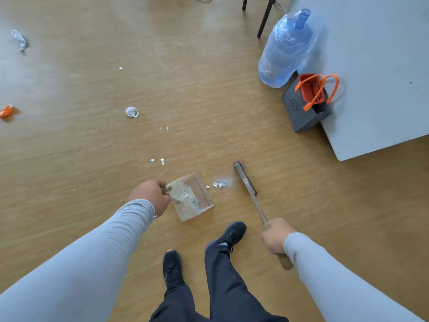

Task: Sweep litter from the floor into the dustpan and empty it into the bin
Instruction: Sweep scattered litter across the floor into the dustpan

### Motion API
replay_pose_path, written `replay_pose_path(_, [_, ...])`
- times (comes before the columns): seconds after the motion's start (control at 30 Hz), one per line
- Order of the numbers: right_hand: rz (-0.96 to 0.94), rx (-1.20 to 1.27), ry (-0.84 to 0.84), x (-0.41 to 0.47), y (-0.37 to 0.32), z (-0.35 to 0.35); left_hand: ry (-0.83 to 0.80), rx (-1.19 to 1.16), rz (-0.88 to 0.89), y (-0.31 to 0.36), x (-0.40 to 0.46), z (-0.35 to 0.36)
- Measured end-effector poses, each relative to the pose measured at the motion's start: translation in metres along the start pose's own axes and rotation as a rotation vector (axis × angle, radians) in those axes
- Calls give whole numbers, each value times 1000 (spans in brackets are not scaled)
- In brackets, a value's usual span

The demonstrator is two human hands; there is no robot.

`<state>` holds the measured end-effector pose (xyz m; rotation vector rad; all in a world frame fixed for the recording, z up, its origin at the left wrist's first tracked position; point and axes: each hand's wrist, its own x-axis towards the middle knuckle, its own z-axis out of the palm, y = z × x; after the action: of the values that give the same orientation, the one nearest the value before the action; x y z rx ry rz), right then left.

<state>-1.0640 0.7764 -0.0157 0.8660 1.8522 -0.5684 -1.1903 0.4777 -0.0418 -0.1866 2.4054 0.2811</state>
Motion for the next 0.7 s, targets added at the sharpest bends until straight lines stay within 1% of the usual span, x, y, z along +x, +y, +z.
replay_pose_path(0.13, [-34, 11, -113, -9, -21, 53, 19, -19, -4, 1, 6, 5])
replay_pose_path(0.2, [-73, 13, -157, -12, -19, 65, 11, -15, 1, 3, 6, 7])
replay_pose_path(0.27, [-109, 24, -213, -20, -14, 58, 12, -22, 1, 3, 6, 7])
replay_pose_path(0.33, [-111, 125, -231, -29, -3, 36, 15, -25, -1, 2, 6, 6])
replay_pose_path(0.43, [-86, 229, -206, -43, 24, 0, 10, -25, 3, -2, 5, 6])
replay_pose_path(0.53, [-60, 223, -136, -52, 39, -18, 13, -20, 2, -4, 5, 7])
replay_pose_path(0.6, [-50, 176, -74, -48, 34, -20, 7, -20, 0, -3, 4, 7])
replay_pose_path(0.7, [-49, -2, -5, -29, 13, -13, 8, -24, 2, -4, 4, 8])
